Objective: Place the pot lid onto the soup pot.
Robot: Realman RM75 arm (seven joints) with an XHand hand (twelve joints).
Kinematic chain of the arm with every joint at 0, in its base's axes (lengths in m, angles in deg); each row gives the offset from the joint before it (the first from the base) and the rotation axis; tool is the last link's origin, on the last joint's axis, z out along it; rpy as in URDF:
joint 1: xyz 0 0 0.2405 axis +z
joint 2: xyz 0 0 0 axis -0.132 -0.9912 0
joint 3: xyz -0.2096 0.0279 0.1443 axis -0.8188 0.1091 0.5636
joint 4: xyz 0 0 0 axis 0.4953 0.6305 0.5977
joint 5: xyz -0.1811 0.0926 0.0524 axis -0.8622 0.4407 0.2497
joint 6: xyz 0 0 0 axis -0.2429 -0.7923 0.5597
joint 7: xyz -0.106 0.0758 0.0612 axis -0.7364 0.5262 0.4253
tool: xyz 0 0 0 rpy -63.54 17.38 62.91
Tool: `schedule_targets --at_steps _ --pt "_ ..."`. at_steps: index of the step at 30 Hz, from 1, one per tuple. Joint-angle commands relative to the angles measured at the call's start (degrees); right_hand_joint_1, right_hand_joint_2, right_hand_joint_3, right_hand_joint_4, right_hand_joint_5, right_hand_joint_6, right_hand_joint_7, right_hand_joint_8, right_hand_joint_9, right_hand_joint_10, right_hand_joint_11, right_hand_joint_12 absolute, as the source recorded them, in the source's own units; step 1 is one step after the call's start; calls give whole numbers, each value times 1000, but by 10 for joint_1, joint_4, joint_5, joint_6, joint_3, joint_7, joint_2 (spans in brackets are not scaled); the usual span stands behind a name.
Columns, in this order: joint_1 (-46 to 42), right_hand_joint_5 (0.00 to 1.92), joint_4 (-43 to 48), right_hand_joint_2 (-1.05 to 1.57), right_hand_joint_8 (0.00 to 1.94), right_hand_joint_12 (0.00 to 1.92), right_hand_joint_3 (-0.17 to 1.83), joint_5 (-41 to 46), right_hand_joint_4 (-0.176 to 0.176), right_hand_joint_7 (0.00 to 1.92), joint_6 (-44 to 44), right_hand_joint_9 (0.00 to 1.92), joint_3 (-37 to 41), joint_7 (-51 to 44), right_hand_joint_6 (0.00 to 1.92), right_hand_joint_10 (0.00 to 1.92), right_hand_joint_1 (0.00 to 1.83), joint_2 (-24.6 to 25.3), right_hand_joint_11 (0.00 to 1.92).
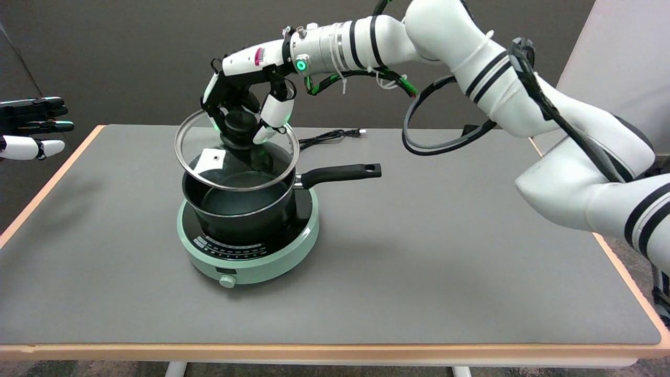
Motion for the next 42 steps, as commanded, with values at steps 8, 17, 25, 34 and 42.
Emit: schedule_targets --at_steps 8,17,25,34,42 --pt "47 679 -105 977 1359 1438 441 -125 176 821 95 788 19 46 1046 1569 1339 82 628" --pt "51 675 -147 980 1366 1458 441 -125 176 817 91 783 20 46 1051 1571 1338 115 615" --pt "53 674 -171 980 1368 1469 441 -119 176 816 92 782 21 46 1053 1570 1338 137 609" --pt "59 672 -184 981 1373 1474 442 -124 176 813 90 781 20 46 1060 1572 1338 148 606" --pt "62 672 -192 982 1375 1477 442 -128 176 812 87 780 16 46 1064 1574 1337 150 606"
